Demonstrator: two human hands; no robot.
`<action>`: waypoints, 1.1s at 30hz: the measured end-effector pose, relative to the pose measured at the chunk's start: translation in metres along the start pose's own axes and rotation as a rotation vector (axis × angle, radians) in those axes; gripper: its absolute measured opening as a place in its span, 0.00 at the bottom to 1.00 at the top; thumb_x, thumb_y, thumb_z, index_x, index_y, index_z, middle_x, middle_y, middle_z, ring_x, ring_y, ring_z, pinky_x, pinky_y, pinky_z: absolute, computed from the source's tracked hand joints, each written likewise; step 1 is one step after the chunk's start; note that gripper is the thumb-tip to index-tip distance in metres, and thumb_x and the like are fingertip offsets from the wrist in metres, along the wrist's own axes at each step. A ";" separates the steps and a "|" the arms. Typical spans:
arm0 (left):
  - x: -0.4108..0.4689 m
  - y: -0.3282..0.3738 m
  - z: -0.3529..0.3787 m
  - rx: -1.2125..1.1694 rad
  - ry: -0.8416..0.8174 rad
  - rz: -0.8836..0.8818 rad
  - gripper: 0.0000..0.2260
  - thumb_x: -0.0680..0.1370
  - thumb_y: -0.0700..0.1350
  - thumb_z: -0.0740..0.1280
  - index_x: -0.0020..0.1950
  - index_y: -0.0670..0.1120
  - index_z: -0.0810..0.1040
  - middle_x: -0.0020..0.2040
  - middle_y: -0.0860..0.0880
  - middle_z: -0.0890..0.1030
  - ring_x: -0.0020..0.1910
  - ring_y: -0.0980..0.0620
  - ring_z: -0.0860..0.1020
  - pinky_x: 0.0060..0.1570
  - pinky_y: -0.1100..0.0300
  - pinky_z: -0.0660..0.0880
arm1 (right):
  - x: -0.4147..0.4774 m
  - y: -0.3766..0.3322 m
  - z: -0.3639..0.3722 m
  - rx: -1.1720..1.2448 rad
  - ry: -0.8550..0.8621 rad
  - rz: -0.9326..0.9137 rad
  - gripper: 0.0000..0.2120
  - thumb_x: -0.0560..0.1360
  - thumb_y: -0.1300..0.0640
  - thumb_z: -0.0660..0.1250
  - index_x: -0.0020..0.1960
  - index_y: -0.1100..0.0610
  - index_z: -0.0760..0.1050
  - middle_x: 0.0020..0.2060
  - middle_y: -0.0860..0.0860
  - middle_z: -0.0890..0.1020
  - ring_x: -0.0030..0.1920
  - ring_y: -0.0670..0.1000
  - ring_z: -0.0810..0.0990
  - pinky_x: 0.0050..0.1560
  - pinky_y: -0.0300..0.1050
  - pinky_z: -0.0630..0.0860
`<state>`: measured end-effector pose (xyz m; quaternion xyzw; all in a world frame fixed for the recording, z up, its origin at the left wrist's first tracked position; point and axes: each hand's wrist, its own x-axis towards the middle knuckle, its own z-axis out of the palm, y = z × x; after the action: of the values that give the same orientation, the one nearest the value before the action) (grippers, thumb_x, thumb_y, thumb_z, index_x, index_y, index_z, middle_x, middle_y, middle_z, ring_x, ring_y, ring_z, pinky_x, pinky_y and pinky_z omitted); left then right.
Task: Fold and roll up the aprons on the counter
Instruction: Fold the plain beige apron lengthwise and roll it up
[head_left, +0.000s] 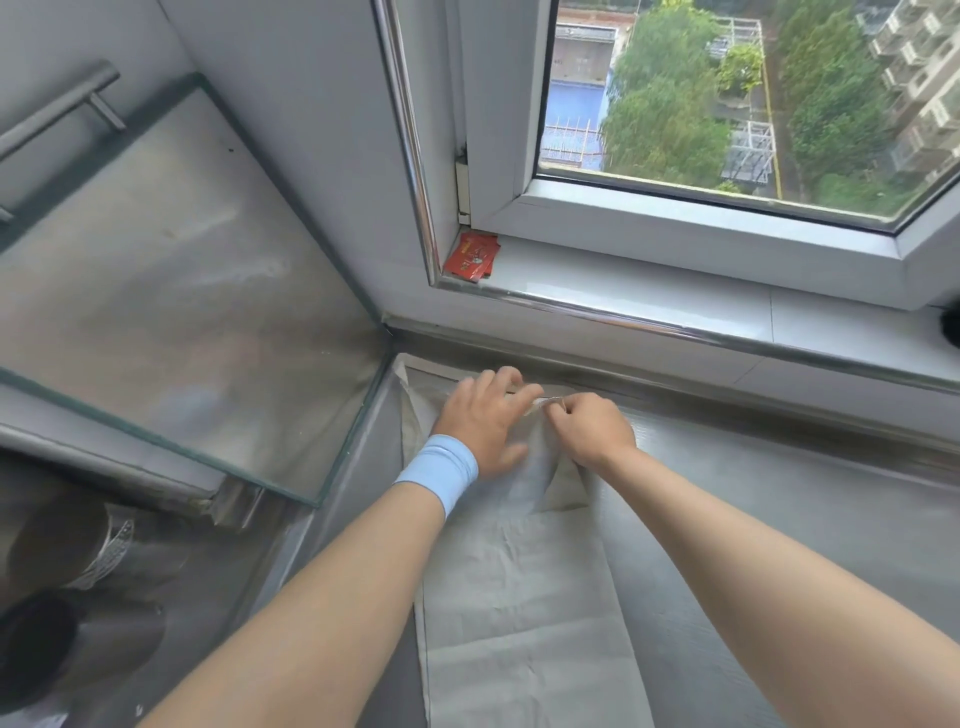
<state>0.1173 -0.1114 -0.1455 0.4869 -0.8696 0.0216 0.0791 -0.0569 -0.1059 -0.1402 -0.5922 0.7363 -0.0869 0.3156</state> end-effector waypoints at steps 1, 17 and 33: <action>0.006 -0.003 -0.001 0.031 0.058 -0.033 0.20 0.61 0.53 0.77 0.49 0.52 0.78 0.48 0.49 0.75 0.42 0.46 0.75 0.37 0.56 0.70 | 0.000 0.001 -0.001 0.048 -0.020 0.015 0.18 0.76 0.44 0.58 0.36 0.54 0.75 0.34 0.50 0.81 0.41 0.57 0.80 0.35 0.44 0.69; 0.034 0.042 -0.004 -0.464 -0.515 -0.673 0.20 0.75 0.64 0.58 0.47 0.49 0.80 0.45 0.48 0.82 0.47 0.44 0.79 0.44 0.59 0.71 | -0.030 0.038 0.016 0.112 -0.105 0.040 0.07 0.68 0.46 0.71 0.44 0.46 0.77 0.41 0.40 0.80 0.45 0.46 0.80 0.43 0.42 0.74; 0.049 0.039 0.017 -0.993 -0.271 -0.819 0.08 0.76 0.45 0.66 0.55 0.52 0.75 0.49 0.49 0.82 0.40 0.46 0.83 0.47 0.54 0.81 | -0.035 0.051 0.023 0.080 0.032 0.079 0.05 0.73 0.50 0.68 0.44 0.50 0.73 0.40 0.45 0.78 0.43 0.53 0.77 0.39 0.46 0.72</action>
<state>0.0568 -0.1344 -0.1527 0.6826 -0.5227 -0.4756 0.1859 -0.0821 -0.0534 -0.1710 -0.5480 0.7601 -0.1131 0.3303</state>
